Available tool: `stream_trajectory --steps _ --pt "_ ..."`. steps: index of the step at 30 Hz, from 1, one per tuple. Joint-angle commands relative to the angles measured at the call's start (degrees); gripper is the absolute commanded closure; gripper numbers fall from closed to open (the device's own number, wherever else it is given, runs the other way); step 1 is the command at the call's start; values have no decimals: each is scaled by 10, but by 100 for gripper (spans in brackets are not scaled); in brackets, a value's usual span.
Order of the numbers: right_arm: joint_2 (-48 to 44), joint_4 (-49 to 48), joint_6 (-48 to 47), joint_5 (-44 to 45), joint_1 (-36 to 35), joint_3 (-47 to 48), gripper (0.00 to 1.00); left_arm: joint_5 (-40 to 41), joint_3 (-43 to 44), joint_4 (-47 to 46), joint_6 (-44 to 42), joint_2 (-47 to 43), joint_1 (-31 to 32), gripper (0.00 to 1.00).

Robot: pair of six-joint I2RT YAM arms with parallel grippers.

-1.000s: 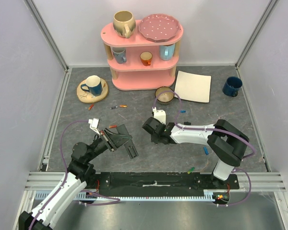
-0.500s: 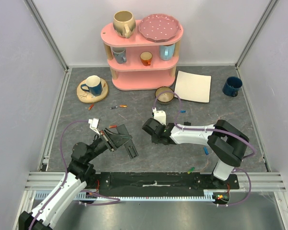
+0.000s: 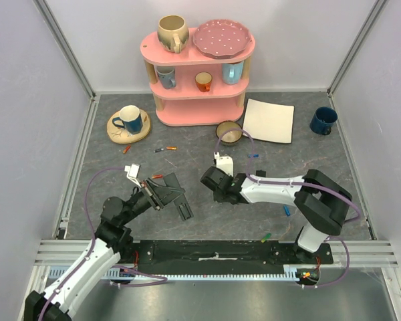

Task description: Load the batteries into the remote control

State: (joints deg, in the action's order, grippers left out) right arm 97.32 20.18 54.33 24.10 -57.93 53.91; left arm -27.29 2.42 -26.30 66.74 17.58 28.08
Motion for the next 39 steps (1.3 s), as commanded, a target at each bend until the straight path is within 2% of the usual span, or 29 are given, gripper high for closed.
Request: stream_trajectory --steps 1,8,11,15,17,22,27,35,39 --pt "-92 -8 -42 29 -6 -19 100 0 -79 -67 -17 46 -3 98" --pt "-256 -75 -170 68 -6 -47 100 -1 -43 -180 -16 184 -3 98" --pt "-305 -112 -206 29 -4 -66 100 -6 -27 -227 -6 259 -3 98" --pt "-323 -92 -243 -61 -1 -44 100 0 -5 -339 19 347 -2 98" --pt "-340 -97 -241 -70 -2 -55 100 3 0 -367 28 386 -1 98" --pt "-408 -181 -223 -98 -2 -111 100 26 2 -438 34 429 7 98" --pt "-411 -222 -217 -117 -33 -125 100 62 0 -489 29 461 20 98" --pt "-366 -251 -234 -23 -120 -89 100 69 15 -605 86 559 28 98" --pt "-333 -245 -243 -7 -134 -71 100 68 36 -611 98 581 30 98"
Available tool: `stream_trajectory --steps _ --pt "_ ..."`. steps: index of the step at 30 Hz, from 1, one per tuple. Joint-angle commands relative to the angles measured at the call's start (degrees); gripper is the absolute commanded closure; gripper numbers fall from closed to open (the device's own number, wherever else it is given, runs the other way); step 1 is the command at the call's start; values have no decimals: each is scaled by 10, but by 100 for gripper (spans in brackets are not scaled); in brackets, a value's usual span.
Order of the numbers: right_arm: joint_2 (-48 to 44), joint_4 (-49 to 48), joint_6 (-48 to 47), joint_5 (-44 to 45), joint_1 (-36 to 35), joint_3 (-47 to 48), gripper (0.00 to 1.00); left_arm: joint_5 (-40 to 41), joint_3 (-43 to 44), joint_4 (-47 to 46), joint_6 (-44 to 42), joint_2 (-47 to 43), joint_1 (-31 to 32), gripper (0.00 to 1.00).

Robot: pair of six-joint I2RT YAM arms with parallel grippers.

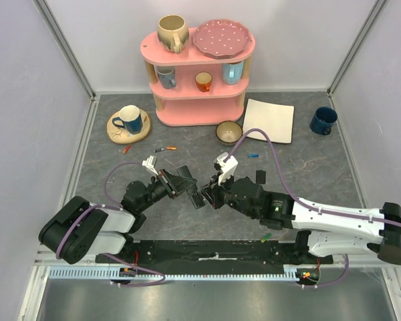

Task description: Load the batteries into the remote control

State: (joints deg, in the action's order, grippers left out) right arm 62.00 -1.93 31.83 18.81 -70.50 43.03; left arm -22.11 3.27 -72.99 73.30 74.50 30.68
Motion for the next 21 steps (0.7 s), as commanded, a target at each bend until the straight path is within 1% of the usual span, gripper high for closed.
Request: stream_trajectory --steps 1,10,21 --pt "24 -23 -19 47 -10 42 100 16 30 -144 33 11 3 98" --pt "56 -34 -30 61 -18 37 100 -6 42 -148 38 9 4 98" --pt "73 -92 -33 88 -25 21 100 -12 46 -153 50 8 8 98"
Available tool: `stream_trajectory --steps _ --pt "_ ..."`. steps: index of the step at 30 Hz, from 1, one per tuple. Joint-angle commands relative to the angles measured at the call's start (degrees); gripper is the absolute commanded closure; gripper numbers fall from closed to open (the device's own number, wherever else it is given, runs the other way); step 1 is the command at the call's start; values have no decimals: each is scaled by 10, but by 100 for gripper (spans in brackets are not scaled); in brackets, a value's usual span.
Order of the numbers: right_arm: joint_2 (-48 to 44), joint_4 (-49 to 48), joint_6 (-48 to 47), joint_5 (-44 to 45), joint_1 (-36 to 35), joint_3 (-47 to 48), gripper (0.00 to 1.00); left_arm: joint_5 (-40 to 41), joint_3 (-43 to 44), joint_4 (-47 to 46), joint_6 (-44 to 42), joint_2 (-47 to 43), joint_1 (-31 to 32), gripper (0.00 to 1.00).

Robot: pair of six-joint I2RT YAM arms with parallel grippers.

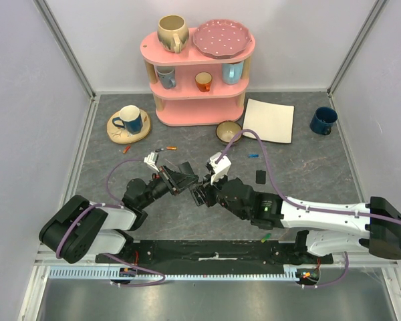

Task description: Load the batteries into the remote control

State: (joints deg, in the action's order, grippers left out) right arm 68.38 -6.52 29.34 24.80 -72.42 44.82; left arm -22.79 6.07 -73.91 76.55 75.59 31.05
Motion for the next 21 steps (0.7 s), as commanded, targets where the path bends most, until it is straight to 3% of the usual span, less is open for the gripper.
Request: stream_trajectory --steps 1,21 --pt "12 -47 -8 29 -6 4 100 -4 19 -144 18 -4 5 98" --pt "32 -45 6 57 -11 -12 100 0 28 -145 21 -23 13 98"
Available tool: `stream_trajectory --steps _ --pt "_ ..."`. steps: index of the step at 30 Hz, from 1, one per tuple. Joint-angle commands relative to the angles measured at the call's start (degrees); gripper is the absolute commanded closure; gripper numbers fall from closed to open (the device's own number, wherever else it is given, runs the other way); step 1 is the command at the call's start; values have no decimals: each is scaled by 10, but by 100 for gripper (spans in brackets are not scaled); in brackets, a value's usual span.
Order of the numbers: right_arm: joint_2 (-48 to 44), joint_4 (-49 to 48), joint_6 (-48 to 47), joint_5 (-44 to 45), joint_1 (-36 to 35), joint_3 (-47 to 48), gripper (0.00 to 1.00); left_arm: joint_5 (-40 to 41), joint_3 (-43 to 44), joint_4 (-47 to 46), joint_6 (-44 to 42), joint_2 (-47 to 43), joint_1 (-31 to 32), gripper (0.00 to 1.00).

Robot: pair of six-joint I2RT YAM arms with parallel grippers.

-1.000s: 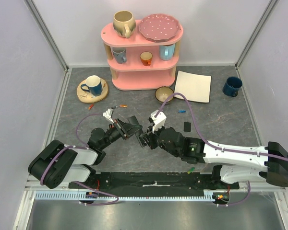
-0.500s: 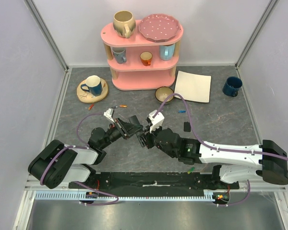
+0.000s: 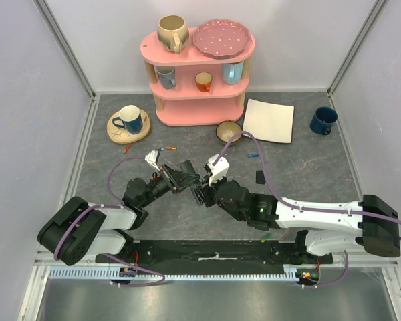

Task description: Load the batteries into the remote control

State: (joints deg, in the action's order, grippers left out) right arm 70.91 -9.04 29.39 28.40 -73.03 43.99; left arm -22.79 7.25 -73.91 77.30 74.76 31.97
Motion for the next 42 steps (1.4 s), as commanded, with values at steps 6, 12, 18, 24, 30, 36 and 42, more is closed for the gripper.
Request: stream_trajectory --steps 6,12,18,24,30,36,42 --pt "9 -19 12 23 -5 -9 100 8 18 -145 11 -20 5 98" --pt "9 -12 23 23 -12 -9 100 18 20 -145 4 -24 6 98" --pt "9 3 34 32 -21 -7 100 40 15 -145 -14 -36 6 98" --pt "8 15 43 39 -22 -7 100 57 12 -145 -24 -47 7 98" --pt "12 24 57 29 -24 -2 100 71 9 -145 -33 -52 8 98" --pt "21 28 69 20 -25 -1 100 85 9 -145 -39 -60 13 98" --pt "36 32 78 5 -26 4 100 92 11 -145 -43 -69 13 98"
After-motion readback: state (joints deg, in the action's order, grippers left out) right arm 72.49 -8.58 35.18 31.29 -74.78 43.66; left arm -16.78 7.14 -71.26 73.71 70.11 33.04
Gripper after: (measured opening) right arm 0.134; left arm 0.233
